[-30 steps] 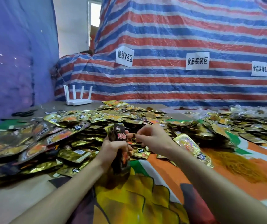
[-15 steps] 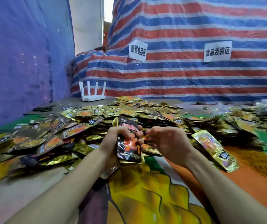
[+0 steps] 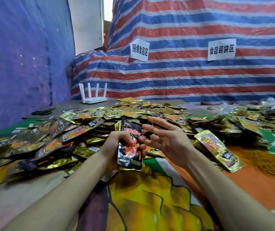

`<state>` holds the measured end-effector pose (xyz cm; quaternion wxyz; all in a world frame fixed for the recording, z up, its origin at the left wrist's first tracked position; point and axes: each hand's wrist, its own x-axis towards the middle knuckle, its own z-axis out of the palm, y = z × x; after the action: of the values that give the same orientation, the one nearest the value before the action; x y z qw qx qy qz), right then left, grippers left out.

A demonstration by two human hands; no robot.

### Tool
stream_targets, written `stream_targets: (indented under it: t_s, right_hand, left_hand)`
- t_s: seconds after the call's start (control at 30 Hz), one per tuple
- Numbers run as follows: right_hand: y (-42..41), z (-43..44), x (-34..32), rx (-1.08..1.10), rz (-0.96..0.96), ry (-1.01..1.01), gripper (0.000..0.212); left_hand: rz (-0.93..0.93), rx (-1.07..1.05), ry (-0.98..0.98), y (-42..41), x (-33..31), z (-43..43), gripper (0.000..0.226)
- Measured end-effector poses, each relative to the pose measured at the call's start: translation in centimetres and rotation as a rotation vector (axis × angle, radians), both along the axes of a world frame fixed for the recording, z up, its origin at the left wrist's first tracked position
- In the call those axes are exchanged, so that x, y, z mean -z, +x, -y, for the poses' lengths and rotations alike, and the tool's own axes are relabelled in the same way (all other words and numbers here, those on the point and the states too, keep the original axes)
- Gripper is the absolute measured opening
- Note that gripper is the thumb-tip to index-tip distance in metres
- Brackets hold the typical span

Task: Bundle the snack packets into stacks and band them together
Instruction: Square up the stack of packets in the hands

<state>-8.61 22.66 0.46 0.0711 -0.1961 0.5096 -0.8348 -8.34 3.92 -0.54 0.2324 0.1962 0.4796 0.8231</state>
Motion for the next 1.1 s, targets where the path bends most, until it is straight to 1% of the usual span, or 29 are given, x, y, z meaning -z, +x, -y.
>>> stream_targets:
  t_s: [0.1,0.17,0.27,0.33,0.4,0.47,0.53,0.57,0.63,0.67,0.7,0.77,0.8,0.83,0.9,0.97,1.0,1.03,1.1]
  right_hand:
    - [0.0,0.1,0.3,0.019,-0.004,0.050,0.040]
    - [-0.1,0.1,0.6,0.078,-0.015,0.112,0.046]
    - [-0.1,-0.3,0.9,0.130,-0.039,0.210,0.058]
    - [0.2,-0.2,0.9,0.148,-0.056,0.301,0.063]
    - [0.5,0.3,1.1,0.163,-0.085,0.384,0.065]
    - [0.9,1.1,1.3,0.162,-0.131,0.428,0.066]
    - [1.2,2.0,1.5,0.168,-0.165,0.428,0.067]
    - [1.4,2.4,1.5,0.180,-0.177,0.428,0.067]
    - [1.6,3.1,1.7,0.201,-0.187,0.418,0.066]
    - [1.6,3.5,1.9,0.206,-0.191,0.417,0.064]
    - [1.7,3.9,2.1,0.213,-0.203,0.430,0.062]
    - [1.7,4.3,2.4,0.221,-0.239,0.446,0.058]
    - [1.7,4.4,2.4,0.227,-0.253,0.433,0.057]
    - [1.7,4.4,2.4,0.236,-0.264,0.415,0.057]
    - [1.6,4.3,2.5,0.253,-0.292,0.397,0.068]
    - [1.8,4.4,2.5,0.263,-0.349,0.462,0.083]
    - [1.8,4.5,2.6,0.247,-0.360,0.497,0.087]
    - [1.8,4.6,2.6,0.214,-0.342,0.506,0.088]
    - [1.8,4.6,2.5,0.129,-0.275,0.478,0.087]
  left_hand:
    - [0.017,-0.057,-0.076,-0.2,0.3,-0.2,0.021]
    - [0.053,-0.137,-0.132,-0.3,0.5,-0.3,0.030]
    - [0.065,-0.265,-0.173,-0.2,0.4,-0.9,0.031]
    - [0.084,-0.479,-0.118,-0.4,0.3,-1.3,0.030]
    - [0.083,-0.690,0.002,-0.7,0.2,-1.5,0.020]
    - [0.079,-0.832,0.072,-0.9,0.0,-1.4,0.015]
    - [0.088,-0.909,0.104,-0.8,-0.2,-1.2,0.009]
    - [0.102,-0.923,0.137,-0.8,-0.4,-1.1,0.008]
    - [0.135,-0.930,0.205,-0.8,-0.8,-1.0,0.025]
    - [0.143,-0.927,0.230,-0.7,-1.0,-0.9,0.028]
    - [0.146,-0.912,0.251,-0.7,-1.2,-0.9,0.024]
    - [0.160,-0.858,0.278,-0.7,-1.4,-1.0,0.006]
    - [0.175,-0.826,0.286,-0.7,-1.3,-1.0,0.003]
    - [0.192,-0.799,0.289,-0.6,-1.2,-1.1,0.007]
    - [0.196,-0.729,0.287,-0.5,-0.8,-1.4,0.018]
    - [0.177,-0.636,0.289,-0.4,-0.7,-1.6,0.041]
    - [0.173,-0.604,0.291,-0.3,-0.7,-1.6,0.048]
    - [0.177,-0.589,0.290,-0.2,-0.8,-1.6,0.049]
    - [0.208,-0.617,0.266,-0.3,-0.9,-1.3,0.036]
